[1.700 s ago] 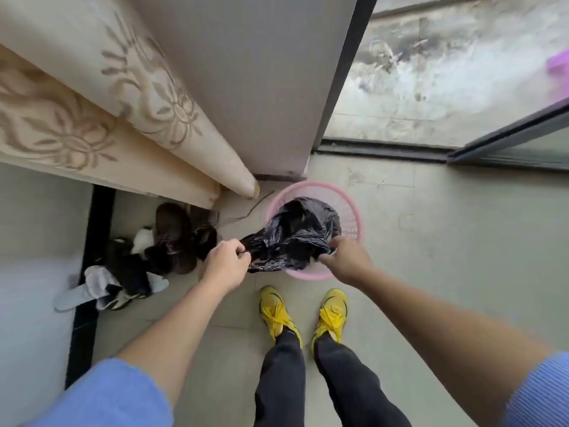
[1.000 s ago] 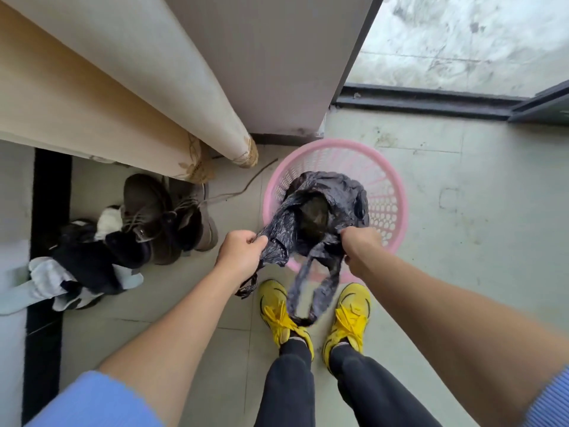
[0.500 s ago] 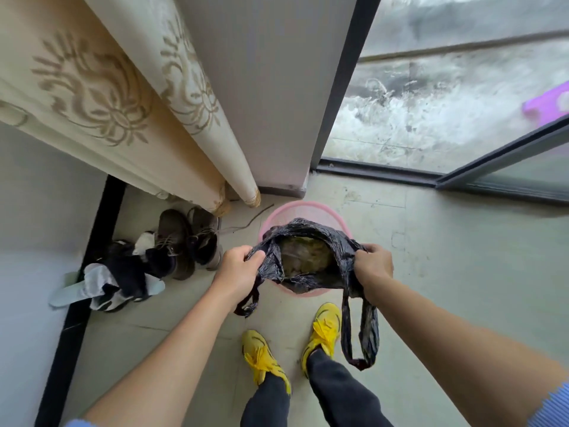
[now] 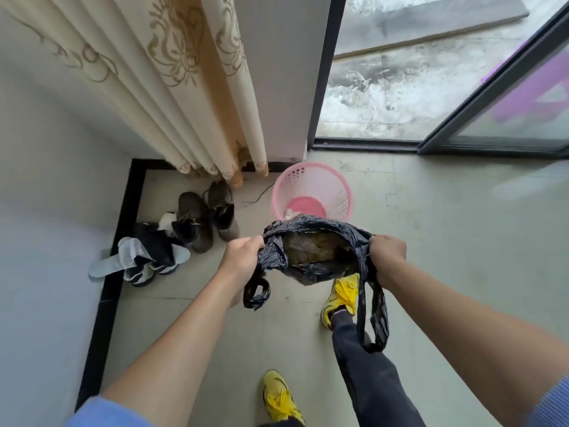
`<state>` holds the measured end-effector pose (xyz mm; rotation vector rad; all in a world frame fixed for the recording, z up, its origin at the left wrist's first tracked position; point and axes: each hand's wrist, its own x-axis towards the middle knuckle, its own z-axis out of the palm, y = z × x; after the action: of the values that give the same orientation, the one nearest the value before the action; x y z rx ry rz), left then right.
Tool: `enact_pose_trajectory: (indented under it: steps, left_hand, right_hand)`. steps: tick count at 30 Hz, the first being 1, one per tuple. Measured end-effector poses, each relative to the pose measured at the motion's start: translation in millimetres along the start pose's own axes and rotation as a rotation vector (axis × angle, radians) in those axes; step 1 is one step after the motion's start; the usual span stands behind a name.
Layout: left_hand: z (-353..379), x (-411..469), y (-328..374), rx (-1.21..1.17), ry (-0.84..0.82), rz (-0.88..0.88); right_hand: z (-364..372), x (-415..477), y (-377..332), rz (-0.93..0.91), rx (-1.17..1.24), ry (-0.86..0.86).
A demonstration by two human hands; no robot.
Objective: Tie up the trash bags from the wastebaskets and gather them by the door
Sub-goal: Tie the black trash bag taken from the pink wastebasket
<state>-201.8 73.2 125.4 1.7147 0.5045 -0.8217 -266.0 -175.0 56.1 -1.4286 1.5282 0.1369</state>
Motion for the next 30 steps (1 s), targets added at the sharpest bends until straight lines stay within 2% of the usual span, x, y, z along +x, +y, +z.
enact_pose_trajectory:
  steps: [5,10,17,21,27,28,30]
  left_hand:
    - [-6,-13,-52,-0.081,0.002,-0.034]
    - [7,24,-117,-0.133,0.012,-0.097]
    - [48,110,-248,-0.340,0.071,-0.194]
    - [67,160,-295,-0.487,0.057,-0.199]
    - [79,243,-300,-0.737,-0.027,0.013]
    - [80,259,-301,-0.732,-0.006,0.069]
    - [83,292,-302,-0.591,0.136,0.145]
  right_hand:
    - [-7,-6,55,0.060,0.026,0.002]
    - [15,37,106,0.119,0.055,-0.049]
    - [68,138,194,0.254,0.091,-0.272]
    - [101,197,215,0.261,0.197,-0.403]
    - [146,267,199,0.169,0.464,-0.593]
    - [149,273,195,0.136,0.470,-0.606]
    - [153,280,184,0.043,0.474,-0.596]
